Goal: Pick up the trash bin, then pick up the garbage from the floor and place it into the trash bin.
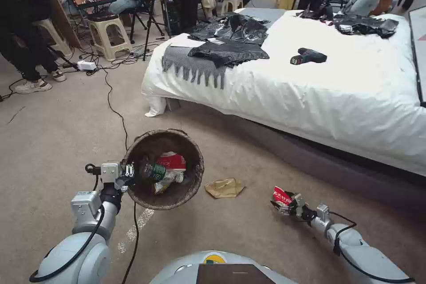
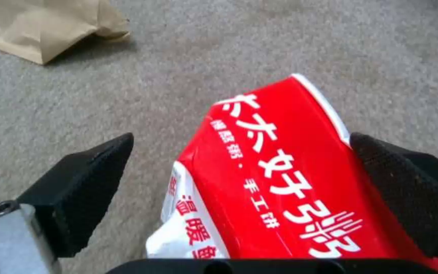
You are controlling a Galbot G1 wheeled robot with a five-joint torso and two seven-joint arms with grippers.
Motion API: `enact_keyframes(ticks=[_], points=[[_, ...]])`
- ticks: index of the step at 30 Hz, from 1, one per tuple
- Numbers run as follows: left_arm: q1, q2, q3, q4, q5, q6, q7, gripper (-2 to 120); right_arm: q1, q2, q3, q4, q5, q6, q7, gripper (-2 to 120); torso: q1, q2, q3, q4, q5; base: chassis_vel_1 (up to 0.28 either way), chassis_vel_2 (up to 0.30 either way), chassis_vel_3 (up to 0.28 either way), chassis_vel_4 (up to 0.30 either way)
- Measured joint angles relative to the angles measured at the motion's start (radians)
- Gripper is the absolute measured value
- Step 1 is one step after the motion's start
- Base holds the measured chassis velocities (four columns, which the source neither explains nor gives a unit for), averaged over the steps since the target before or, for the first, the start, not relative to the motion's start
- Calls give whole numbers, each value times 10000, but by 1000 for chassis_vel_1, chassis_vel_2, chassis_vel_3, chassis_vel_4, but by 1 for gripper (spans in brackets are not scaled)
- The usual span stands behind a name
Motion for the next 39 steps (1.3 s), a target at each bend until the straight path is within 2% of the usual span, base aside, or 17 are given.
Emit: enact_keyframes(ticks=[22, 39], points=[[-7, -10, 68, -24, 15, -25, 22, 3, -1062, -64, 660, 1167, -167, -189, 103, 100, 0, 0, 0, -1, -6, 0, 0, 0, 0], [-23, 1, 98, -45, 17, -45, 29, 3, -1436, 66, 1173, 1120, -372, -185, 86, 97, 0, 0, 0, -1, -6, 0, 0, 0, 0]])
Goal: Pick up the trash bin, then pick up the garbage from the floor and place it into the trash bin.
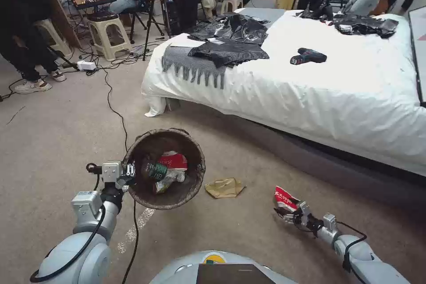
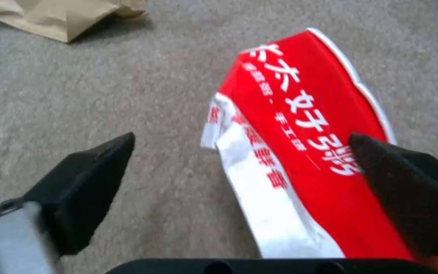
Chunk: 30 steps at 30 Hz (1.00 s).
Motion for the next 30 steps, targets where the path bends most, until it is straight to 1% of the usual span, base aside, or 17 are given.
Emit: enact_keyframes(ticks=[1, 5, 6, 9, 10, 11, 14, 15, 18, 19, 21, 22, 23, 24, 26, 29, 30], points=[[0, 0, 0, 0, 0, 0, 0, 3, 0, 0, 0, 0, 0, 0, 0, 97, 0, 0, 0, 0, 0, 0, 0, 0, 0], [6, 18, -10, 0, 1, -7, 0, 3, -8, 48, 64, -102, -52, 14, 31, 80, 0, 0, 0, 1, -2, 0, 0, 0, 0], [6, 18, -10, 0, 1, -7, 0, 3, -8, 48, 64, -102, -52, 14, 31, 80, 0, 0, 0, 1, -2, 0, 0, 0, 0], [8, 33, -22, 0, -2, -11, 0, 3, 50, 143, 82, -255, -188, 94, 21, 66, 0, 0, 0, 1, -1, 0, 0, 0, 0], [8, 33, -22, 0, -2, -11, 0, 3, 50, 143, 82, -255, -188, 94, 21, 66, 0, 0, 0, 1, -1, 0, 0, 0, 0], [7, 33, -22, 0, -3, -11, 0, 3, 66, 169, 82, -290, -225, 127, 12, 63, 0, 0, 0, 0, 1, 0, 0, 0, 0], [-5, 31, -19, 10, -4, -12, -1, 3, 114, 218, 75, -382, -226, 186, 33, 48, 0, 1, -1, 2, -1, 0, 0, 0, 0], [-5, 31, -19, 10, -4, -12, -1, 3, 114, 218, 75, -382, -226, 186, 33, 48, 0, 1, -1, 2, -1, 0, 0, 0, 0], [-8, 23, -17, 35, -4, -12, -1, 3, 175, 229, 46, -511, -225, 260, 62, 34, 0, 0, 0, 1, -2, 0, 0, 0, 0], [-8, 23, -17, 35, -4, -12, -1, 3, 175, 229, 46, -511, -225, 260, 62, 34, 0, 0, 0, 1, -2, 0, 0, 0, 0], [-11, 19, -15, 44, -4, -12, -1, 3, 224, 230, 39, -585, -228, 280, 93, 26, 0, 1, 0, 1, -2, 0, 0, 0, 0], [-15, 20, -14, 48, -4, -13, -1, 3, 249, 233, 38, -618, -228, 283, 110, 19, 0, 1, 0, 0, -3, 0, 0, 0, 0], [-20, 20, -13, 53, -5, -13, -1, 3, 278, 239, 38, -656, -227, 286, 125, 17, 0, 1, 0, 0, -3, 0, 0, 0, 0], [-20, 20, -13, 53, -5, -13, -1, 3, 278, 239, 38, -656, -227, 286, 125, 17, 0, 1, 0, 0, -3, 0, 0, 0, 0], [-29, 32, -13, 68, -6, -13, -1, 3, 307, 264, 37, -699, -227, 331, 208, 11, 0, 0, 0, 0, -2, 0, 0, 0, 0], [-32, 35, -13, 75, -7, -13, -2, 3, 307, 276, 40, -703, -227, 359, 256, 7, 0, 0, 0, 0, -2, 0, 0, 0, 0], [-32, 37, -14, 77, -8, -13, -1, 3, 265, 287, 85, -627, -227, 383, 337, 3, 0, 0, 0, 1, 4, 0, 0, 0, 0]])
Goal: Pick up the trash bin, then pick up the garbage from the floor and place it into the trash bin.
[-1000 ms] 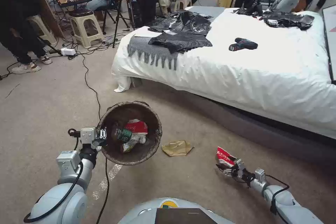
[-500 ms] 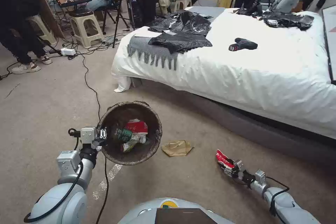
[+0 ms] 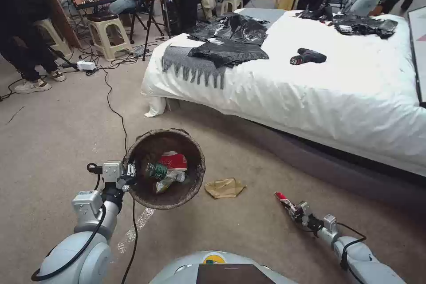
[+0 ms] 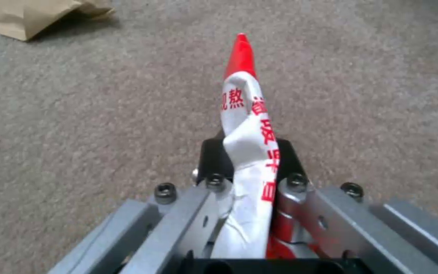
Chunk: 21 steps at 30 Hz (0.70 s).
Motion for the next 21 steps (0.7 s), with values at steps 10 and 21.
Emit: enact_keyframes(ticks=[10, 21], points=[[2, 13, -8, -11, -11, -4, 0, 3, -955, -347, 810, 2288, 242, -286, 393, 3, 0, -1, 1, 1, 0, 0, 0, 0, 0], [14, 38, 0, -62, -24, -4, -1, 3, -2265, -1424, 1775, 6523, 1014, -1138, 591, 3, 0, -1, 0, 0, -6, 0, 0, 0, 0]])
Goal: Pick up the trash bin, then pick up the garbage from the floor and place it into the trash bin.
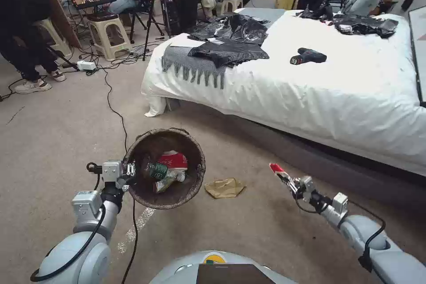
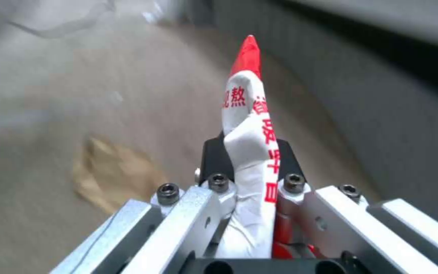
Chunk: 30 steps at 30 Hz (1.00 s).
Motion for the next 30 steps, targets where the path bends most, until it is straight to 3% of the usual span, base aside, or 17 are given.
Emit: enact_keyframes(ticks=[7, 11, 15, 26, 30], points=[[23, 47, 49, -33, 0, 27, 2, 3, 498, -787, -369, 2339, 628, -870, 231, 3, 0, 0, 0, 2, 2, 0, 0, 0, 0], [36, 82, 65, -35, -8, 52, 0, 3, 973, -1041, -753, 3028, 917, -1177, 408, 3, 0, 0, 0, 3, 2, 0, 0, 0, 0], [32, 113, 73, -29, -86, 98, -77, 3, 2454, -1472, -1966, 4000, 1632, -1914, 725, 3, 0, 0, 0, 2, 1, 0, 0, 0, 0], [-57, 303, 258, 126, -184, 241, -102, 3, 4025, -1489, -3372, 5312, 2905, -3058, 1020, 3, 0, 0, 0, -6, 3, 0, 0, 0, 0], [-64, 383, 242, 128, -258, 291, -105, 3, 4757, -1477, -4087, 5736, 3405, -3264, 1431, 3, 0, 0, 0, 2, 2, 0, 0, 0, 0]])
